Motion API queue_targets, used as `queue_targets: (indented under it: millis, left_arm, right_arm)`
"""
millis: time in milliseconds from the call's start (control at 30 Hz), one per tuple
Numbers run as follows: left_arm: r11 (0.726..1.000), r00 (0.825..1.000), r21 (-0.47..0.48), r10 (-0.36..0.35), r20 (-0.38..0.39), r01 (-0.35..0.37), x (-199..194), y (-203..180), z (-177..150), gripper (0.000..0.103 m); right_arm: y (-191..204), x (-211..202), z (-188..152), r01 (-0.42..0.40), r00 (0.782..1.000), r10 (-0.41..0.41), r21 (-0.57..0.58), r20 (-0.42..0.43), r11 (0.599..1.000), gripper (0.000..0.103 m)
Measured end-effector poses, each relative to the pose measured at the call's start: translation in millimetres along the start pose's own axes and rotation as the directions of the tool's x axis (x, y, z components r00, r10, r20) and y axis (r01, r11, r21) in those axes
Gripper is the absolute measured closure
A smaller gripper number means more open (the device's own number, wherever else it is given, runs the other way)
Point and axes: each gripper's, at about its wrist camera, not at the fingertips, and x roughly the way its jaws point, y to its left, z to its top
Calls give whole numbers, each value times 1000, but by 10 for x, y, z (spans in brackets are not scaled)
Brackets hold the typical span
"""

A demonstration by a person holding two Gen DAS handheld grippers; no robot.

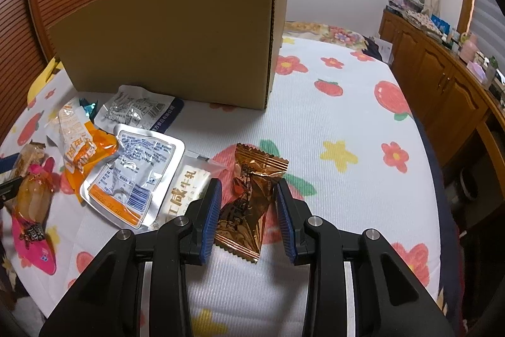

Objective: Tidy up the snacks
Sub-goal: 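Grasp the clear sesame bar pack with left tool while right grasps brown candy, then lift the sesame bar and brown candy and carry both over the box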

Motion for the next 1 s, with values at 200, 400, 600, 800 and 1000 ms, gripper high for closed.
queue_targets:
  millis: [200,400,600,800,1000]
  left_arm:
    - [1000,1000,7,8,-17,-8,-16,-10,-27,51]
    - [999,999,20,35,-22,-35,41,-48,-7,52]
    - [999,999,15,40,-5,-40,4,-19,-43,59]
    - [1000,1000,-27,5,27,-5,-105,44,-42,60]
    - [1000,999,-26,0,53,1,-194,33,-11,60]
  right_arm:
    - [-1,0,-1,-1,1000,1,0,0,1000,70]
    - [-2,1,-1,0,1000,0,-1,0,1000,70]
    - [-7,-1,-2,-1,1000,1,0,0,1000,70]
    - [-14,-8,-5,-3,1000,3,3,1,1000,71]
    - [-44,-19,-3,-7,1000,7,20,5,1000,82]
